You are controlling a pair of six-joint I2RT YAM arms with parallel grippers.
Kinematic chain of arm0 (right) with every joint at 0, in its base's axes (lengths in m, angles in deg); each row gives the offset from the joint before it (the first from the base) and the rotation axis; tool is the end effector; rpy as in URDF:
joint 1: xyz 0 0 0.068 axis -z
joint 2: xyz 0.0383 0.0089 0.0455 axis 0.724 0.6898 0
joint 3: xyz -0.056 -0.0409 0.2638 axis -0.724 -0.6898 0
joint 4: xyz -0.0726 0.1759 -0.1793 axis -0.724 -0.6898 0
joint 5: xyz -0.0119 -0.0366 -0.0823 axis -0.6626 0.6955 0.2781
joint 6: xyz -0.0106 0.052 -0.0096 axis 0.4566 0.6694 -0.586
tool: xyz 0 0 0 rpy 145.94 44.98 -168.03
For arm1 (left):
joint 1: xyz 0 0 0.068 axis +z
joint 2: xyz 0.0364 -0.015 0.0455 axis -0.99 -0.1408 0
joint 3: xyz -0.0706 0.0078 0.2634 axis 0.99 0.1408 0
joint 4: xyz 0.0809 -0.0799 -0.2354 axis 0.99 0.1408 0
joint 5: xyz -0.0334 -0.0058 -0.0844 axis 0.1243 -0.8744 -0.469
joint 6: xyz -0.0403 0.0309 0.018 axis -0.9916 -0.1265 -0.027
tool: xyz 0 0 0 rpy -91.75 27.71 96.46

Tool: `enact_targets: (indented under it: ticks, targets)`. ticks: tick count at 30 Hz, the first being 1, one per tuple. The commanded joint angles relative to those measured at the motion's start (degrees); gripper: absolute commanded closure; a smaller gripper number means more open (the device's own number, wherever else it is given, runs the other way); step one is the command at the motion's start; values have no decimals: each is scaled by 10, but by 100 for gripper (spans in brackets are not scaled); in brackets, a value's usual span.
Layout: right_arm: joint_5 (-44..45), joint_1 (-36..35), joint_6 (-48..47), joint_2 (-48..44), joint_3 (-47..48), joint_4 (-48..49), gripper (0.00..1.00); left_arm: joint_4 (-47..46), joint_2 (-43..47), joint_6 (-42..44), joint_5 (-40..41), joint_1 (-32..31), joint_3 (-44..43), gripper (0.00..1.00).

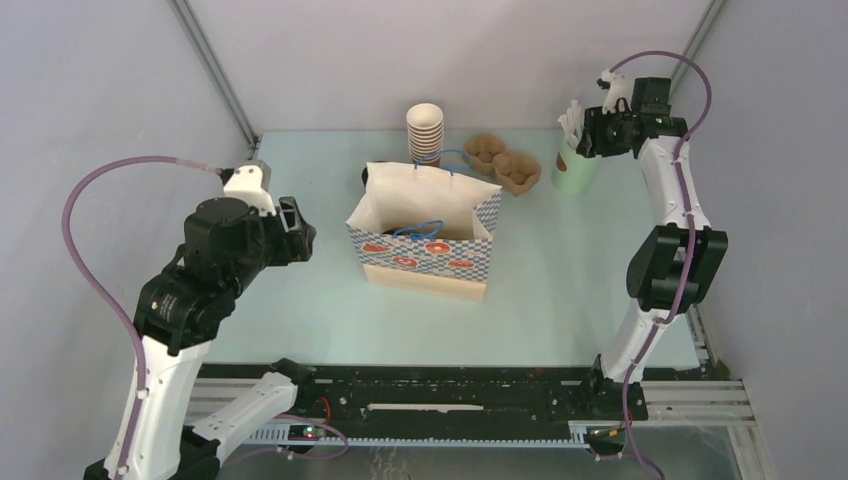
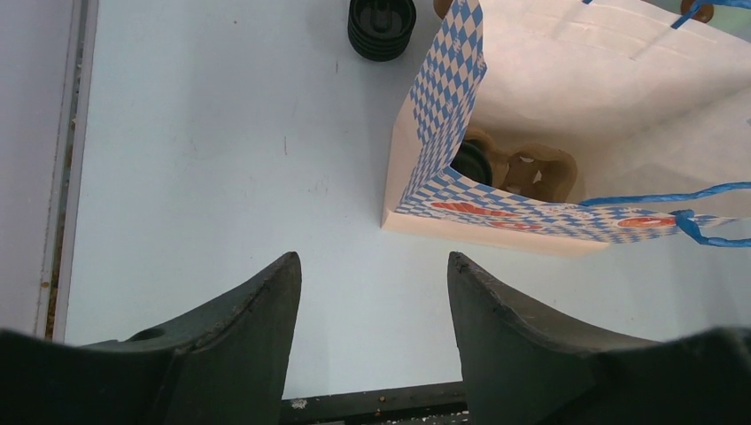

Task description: Pack the takeout coffee

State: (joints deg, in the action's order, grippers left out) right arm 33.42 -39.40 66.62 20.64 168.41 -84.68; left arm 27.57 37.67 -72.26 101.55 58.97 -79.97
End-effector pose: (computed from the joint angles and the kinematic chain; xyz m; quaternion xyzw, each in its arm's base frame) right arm 0.4271 -0.0407 0.3471 -0.1223 0.8988 0.0765 0.4140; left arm 0.1024 -0.0343 0.4498 -0.0123 0.8529 -0.0797 0.5158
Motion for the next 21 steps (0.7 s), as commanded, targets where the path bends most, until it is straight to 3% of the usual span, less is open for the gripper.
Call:
enact_targets:
  ticks: [1, 4, 14, 18, 21]
  targets:
    - [-32, -7, -58, 12, 12, 57, 46, 9, -6, -2, 8, 4, -31, 34]
    - [-31, -7, -77, 39, 33, 65, 53, 15, -12, -4, 11, 4, -40, 34]
    - [-32, -6, -106, 118, 120, 79, 59, 44, -35, -9, 20, 4, -76, 34]
    - [-40, -6, -107, 135, 139, 80, 70, 52, -43, -5, 20, 4, -87, 34]
    - [-42, -6, -116, 136, 150, 72, 90, 53, -46, -3, 19, 3, -90, 34]
